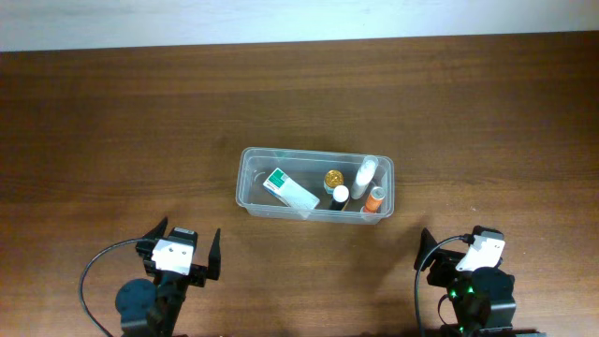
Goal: Pack container
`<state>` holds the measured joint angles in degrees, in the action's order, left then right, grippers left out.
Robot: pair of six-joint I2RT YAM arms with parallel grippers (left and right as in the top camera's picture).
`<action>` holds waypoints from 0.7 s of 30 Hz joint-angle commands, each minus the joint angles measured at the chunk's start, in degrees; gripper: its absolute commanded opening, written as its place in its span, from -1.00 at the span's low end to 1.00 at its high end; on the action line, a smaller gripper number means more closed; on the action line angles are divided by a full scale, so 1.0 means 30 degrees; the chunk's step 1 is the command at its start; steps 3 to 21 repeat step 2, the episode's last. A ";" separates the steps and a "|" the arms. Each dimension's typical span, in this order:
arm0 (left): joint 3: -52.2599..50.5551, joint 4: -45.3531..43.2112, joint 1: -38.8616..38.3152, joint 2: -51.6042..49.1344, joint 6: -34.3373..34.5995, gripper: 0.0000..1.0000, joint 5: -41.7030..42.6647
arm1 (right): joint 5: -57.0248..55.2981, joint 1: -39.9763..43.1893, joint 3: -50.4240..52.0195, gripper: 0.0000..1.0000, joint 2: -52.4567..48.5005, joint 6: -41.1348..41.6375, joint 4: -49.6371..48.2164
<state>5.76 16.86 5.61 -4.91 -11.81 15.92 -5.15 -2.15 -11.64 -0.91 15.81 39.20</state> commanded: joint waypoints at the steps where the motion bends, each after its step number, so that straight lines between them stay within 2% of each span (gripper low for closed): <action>1: -0.0146 -0.0109 0.0066 0.0248 -0.0168 0.99 0.0284 | -0.0233 -0.0153 0.0153 0.97 0.0182 -0.0189 -0.0036; 21: -0.0146 -0.0109 0.0066 0.0248 -0.0168 0.99 0.0284 | -0.0233 -0.0153 0.0153 0.97 0.0182 -0.0189 -0.0036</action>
